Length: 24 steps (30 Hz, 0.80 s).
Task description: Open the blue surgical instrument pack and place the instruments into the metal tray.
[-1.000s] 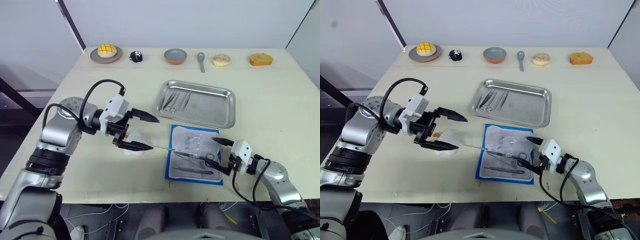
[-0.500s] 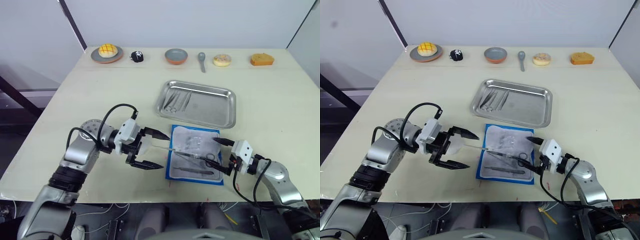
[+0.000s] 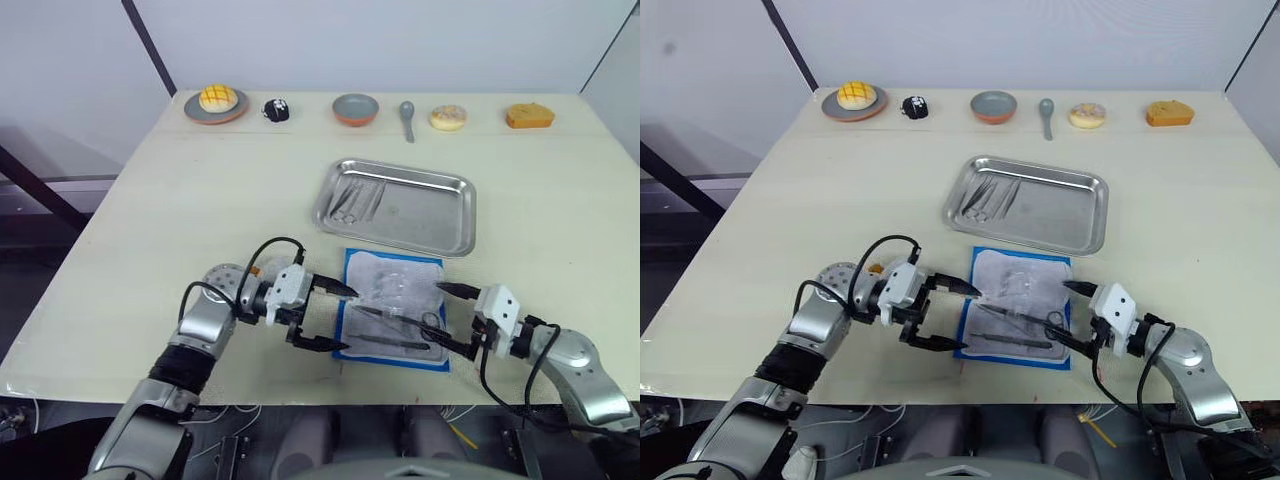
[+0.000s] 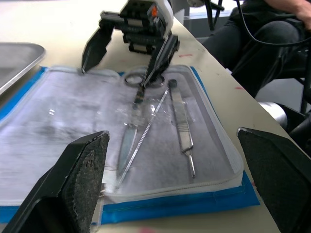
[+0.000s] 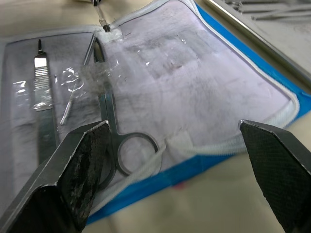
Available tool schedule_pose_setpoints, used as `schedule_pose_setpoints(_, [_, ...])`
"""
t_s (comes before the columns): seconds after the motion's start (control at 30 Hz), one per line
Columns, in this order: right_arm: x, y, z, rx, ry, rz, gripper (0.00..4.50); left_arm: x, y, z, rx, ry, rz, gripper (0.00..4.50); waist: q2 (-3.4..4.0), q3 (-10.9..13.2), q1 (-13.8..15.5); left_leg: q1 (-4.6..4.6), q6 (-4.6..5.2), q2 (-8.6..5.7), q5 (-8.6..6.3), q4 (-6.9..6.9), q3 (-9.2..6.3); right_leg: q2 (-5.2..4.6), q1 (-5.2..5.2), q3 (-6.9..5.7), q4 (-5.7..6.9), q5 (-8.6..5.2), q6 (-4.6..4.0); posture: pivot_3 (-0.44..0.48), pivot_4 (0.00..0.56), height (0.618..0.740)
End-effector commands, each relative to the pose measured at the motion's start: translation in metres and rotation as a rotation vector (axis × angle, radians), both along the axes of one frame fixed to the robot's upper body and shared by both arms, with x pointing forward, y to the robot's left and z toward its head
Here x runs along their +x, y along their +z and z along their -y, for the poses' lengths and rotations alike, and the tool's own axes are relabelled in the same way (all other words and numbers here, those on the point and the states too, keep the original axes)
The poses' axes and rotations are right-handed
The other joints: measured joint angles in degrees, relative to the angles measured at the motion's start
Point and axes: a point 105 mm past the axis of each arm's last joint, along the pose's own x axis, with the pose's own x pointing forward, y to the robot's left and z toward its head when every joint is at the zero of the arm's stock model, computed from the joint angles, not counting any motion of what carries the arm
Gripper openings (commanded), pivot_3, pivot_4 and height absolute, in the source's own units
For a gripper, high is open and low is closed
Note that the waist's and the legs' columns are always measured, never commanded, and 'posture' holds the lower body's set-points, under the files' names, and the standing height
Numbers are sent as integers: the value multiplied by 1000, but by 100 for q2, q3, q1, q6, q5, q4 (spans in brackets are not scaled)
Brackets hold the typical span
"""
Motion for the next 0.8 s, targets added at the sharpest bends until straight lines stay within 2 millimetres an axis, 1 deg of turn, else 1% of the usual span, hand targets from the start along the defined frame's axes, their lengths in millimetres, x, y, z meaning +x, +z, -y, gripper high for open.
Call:
schedule_pose_setpoints(0.03, [-2, 20, 0, 43, 18, 49, 4500, -2, 0, 2, -8, -20, 23, 4466, 4, 6, -3, 0, 0, 0, 0, 0, 1, 0, 0, 1, 1, 0, 0, 0, 150, 740])
schedule_pose_setpoints(0.17, [-4, 50, -3, 109, 49, 113, 4500, -2, -4, 5, -22, -23, 15, 4466, 19, 24, -11, -1, 0, 0, 0, 1, 0, 0, -3, 2, 4, 0, 0, 0, 150, 740])
schedule_pose_setpoints(0.3, [-12, 66, -3, 119, 88, 134, 4500, -2, -6, 6, -27, -26, 16, 4466, 20, 27, -8, -2, 0, 1, 0, 2, 0, 0, -3, 0, 4, 0, 0, 0, 150, 740])
schedule_pose_setpoints(0.37, [-20, 75, -3, 128, 125, 129, 4500, -2, -5, 6, -33, -25, 19, 4466, 20, 28, -6, -3, 0, 1, 0, 2, -1, -1, -3, -1, 3, 0, 0, 0, 150, 740])
schedule_pose_setpoints(0.5, [-47, 89, 1, 120, 226, 89, 4500, -1, -7, 5, -29, -27, 24, 4466, 18, 29, 7, -9, 0, 1, 0, 4, -4, -3, -2, -6, 0, 0, 0, 0, 150, 740])
schedule_pose_setpoints(0.6, [-64, 99, 9, 103, 276, 67, 4500, -1, -8, 5, -29, -31, 25, 4466, 19, 31, 5, -9, 0, 1, 0, 5, -4, -3, -1, -7, 0, 0, 0, 0, 150, 740])
schedule_pose_setpoints(0.7, [-74, 108, 18, 82, 299, 61, 4500, -1, -9, 6, -19, -39, 19, 4466, 14, 34, -1, -8, 1, 2, 0, 5, -4, -3, 0, -7, 1, 0, 1, 0, 150, 740])
schedule_pose_setpoints(0.8, [-77, 115, 22, 83, 299, 61, 4500, 0, -11, 8, 0, -47, 12, 4466, 12, 36, 3, -6, 1, 4, 0, 5, -3, -1, 1, -6, 2, 0, 1, 0, 150, 740])
